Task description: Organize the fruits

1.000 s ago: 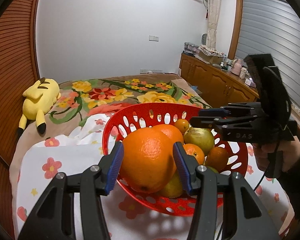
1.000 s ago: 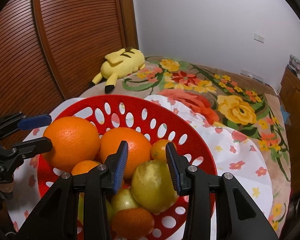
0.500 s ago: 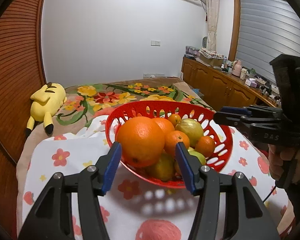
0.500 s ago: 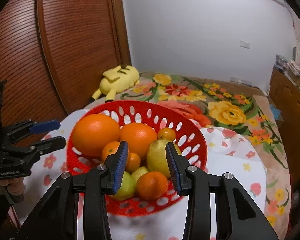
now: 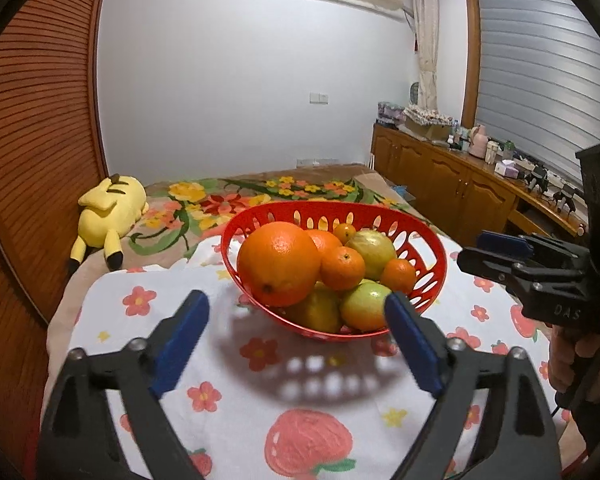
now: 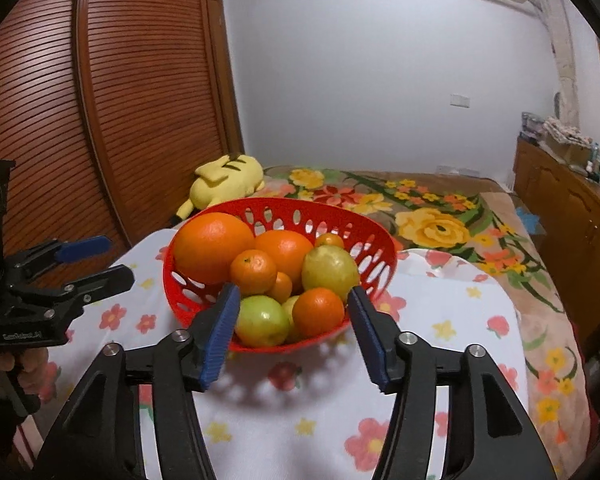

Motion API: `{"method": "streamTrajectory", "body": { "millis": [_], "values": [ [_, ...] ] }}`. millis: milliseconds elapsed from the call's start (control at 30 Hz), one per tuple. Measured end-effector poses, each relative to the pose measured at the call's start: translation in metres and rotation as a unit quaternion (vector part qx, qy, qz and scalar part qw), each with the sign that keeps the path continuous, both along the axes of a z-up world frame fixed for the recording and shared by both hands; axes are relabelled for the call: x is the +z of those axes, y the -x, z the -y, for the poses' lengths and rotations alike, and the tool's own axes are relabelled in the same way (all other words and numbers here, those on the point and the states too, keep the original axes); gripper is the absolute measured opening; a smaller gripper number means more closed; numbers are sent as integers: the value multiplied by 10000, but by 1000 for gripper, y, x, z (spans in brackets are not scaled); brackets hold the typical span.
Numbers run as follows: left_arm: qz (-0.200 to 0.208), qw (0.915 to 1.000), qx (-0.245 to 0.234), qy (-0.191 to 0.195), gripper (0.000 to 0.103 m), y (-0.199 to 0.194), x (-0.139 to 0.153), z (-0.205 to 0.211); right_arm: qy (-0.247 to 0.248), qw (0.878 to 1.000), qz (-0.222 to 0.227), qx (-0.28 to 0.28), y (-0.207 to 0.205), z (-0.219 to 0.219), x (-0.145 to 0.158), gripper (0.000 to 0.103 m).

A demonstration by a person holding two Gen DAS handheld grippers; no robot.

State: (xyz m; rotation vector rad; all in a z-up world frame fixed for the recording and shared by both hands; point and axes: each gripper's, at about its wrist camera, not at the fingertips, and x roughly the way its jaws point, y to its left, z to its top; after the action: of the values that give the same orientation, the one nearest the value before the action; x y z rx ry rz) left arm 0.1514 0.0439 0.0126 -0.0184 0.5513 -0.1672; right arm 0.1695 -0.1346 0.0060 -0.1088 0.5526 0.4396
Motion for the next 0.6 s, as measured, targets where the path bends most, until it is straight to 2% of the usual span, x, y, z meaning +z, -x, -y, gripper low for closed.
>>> {"method": "streamTrajectory", "body": {
  "millis": [100, 233, 300, 367, 600],
  "values": [
    [74, 9999, 94, -26, 97, 9, 4, 0, -21, 9998, 157, -141, 14, 4, 3, 71],
    [119, 9998, 156, 48, 97, 18, 10, -4, 9, 9990, 365, -275, 27, 5, 10, 79],
    [153, 9995, 280, -38, 97, 22, 14, -3, -32, 9985, 430, -343, 32, 6, 12, 89],
    [177, 9987, 448, -134, 97, 27, 17, -3, -112, 9978, 502, -420, 38, 9, 16, 89],
    [283, 9987, 403, -159, 97, 45, 19, -1, -133, 9966, 599, -554, 51, 11, 21, 91]
  ]
}}
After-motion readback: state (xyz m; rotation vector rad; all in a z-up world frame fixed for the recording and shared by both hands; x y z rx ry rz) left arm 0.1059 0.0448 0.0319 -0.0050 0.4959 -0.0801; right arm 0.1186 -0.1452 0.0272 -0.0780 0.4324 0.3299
